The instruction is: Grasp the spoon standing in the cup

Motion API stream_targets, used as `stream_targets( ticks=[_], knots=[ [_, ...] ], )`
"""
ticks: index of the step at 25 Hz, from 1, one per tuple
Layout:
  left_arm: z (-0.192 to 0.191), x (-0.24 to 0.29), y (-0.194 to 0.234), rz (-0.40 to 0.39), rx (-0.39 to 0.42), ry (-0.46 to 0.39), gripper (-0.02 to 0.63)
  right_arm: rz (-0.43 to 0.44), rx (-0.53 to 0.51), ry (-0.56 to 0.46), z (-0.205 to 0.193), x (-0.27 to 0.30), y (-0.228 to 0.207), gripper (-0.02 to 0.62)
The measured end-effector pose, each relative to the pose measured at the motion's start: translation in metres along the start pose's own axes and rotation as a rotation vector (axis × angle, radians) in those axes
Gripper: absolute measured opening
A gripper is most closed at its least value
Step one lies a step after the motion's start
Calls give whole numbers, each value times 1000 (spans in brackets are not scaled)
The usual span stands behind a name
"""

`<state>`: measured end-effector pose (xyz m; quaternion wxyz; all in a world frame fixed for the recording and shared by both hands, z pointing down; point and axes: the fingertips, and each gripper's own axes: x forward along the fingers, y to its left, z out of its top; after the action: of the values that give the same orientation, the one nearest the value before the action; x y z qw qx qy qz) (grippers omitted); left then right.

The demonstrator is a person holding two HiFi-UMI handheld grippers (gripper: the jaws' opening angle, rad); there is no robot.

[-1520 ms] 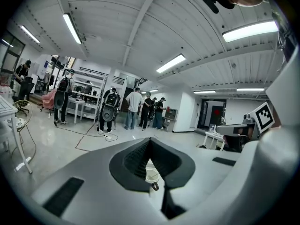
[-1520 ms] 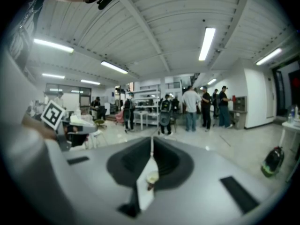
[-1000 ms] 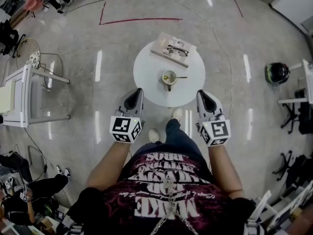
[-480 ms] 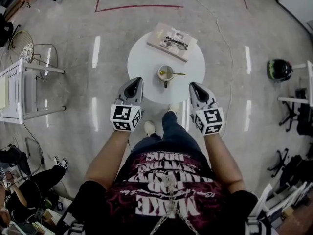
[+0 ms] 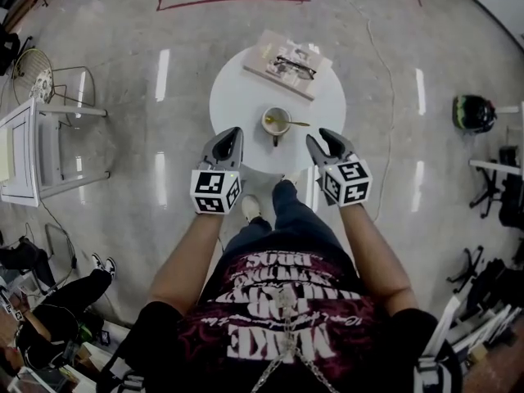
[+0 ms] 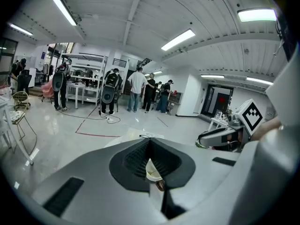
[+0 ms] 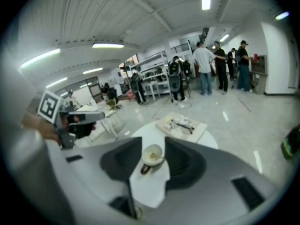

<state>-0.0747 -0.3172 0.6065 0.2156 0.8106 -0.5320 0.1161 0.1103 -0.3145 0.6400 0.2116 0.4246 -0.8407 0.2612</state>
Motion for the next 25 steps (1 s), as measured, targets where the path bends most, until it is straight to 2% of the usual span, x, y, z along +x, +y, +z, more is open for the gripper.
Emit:
stream_targets(
  ticks=[5,17,25],
  knots=[
    [-13,5,-3,6,-7,36,23,0,116,90,-30,30,-25,155],
    [-16,13,-6,12,7,63,25,28,201,204,-67,79,-43,153],
    [-16,6,-3,25,12,64,25,4,189,264,-82,86,-47,48]
  ],
)
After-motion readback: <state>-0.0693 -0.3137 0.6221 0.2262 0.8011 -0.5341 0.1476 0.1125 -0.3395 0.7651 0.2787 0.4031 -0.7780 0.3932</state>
